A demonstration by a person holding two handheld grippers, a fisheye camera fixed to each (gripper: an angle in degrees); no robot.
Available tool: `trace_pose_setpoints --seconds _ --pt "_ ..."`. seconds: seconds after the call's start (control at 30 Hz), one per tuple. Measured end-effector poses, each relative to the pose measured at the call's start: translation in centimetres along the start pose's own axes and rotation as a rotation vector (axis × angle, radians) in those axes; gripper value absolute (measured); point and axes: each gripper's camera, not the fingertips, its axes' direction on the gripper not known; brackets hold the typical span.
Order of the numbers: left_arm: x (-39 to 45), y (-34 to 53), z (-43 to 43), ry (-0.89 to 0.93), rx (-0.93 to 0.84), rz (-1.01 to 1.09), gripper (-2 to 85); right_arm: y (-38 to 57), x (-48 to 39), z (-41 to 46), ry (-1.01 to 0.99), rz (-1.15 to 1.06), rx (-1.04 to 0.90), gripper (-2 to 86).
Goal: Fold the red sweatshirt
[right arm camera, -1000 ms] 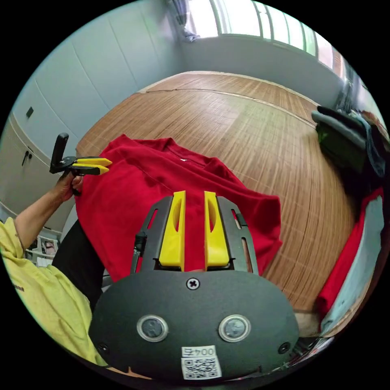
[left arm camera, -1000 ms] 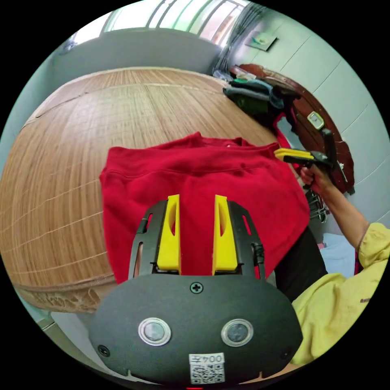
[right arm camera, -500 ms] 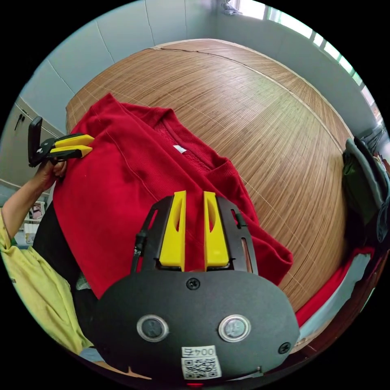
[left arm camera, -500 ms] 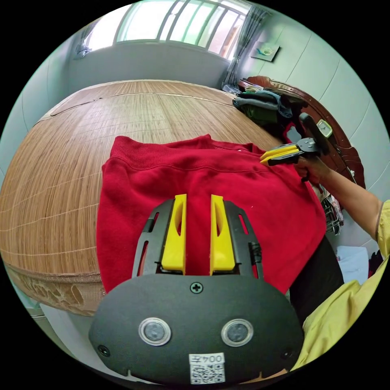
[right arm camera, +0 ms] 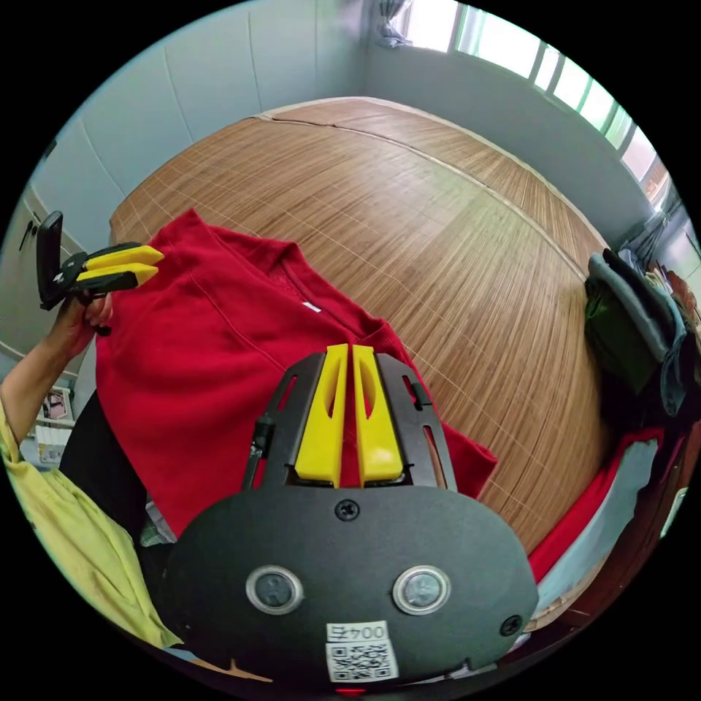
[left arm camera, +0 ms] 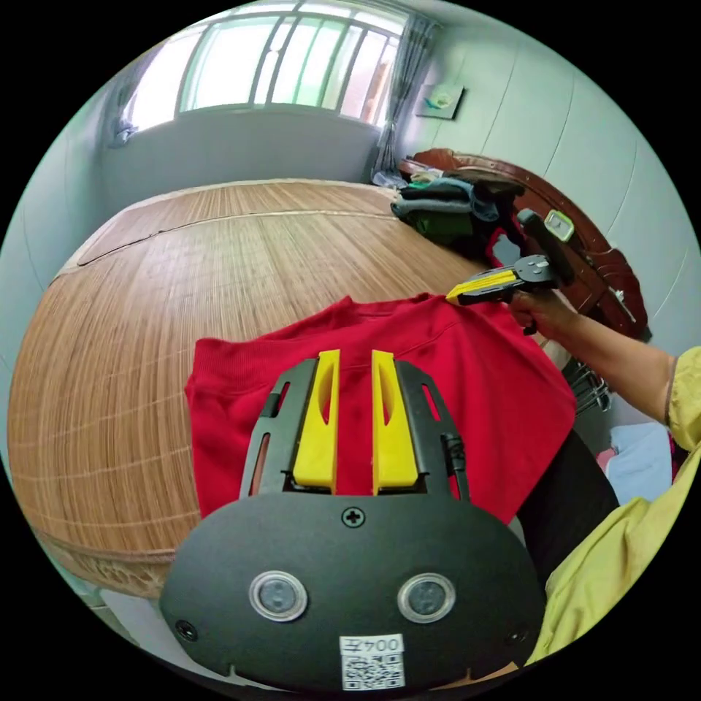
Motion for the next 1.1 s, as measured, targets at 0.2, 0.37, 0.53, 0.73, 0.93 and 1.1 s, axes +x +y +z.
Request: trace_pose_setpoints --seconds 0.2,0.37,0.53,0.73,0.93,1.1 --pt "0.4 -3.7 7.9 -0.103 -0.212 0.082 4.7 1.6 1.2 4.2 -0.043 0.104 -0.034 1.5" --pt "-1.3 -4.0 9.1 -0.053 -0.224 0.020 2.1 5.4 2.9 0.9 -0.078 0.219 0.024 9.3" --pt "-1.0 -4.1 9.3 -0.074 -0.223 0.029 1.5 12.1 3.0 -0.5 -0.031 0.294 0.028 16.1" --pt "-2.6 -4.5 9.3 -0.051 -0.230 -0.013 1.2 15.8 3.0 0.9 -0.011 0.304 0.097 16.3" --pt "-5.4 -4.6 9.2 0.037 -0.229 -0.089 0.7 17.4 3.5 0.7 -0.027 0.306 0.128 16.3" --pt "-5.6 -4.5 5.3 0.026 -0.155 -0.172 0.3 17.7 4.0 -2.0 -0.075 0.401 0.157 17.4"
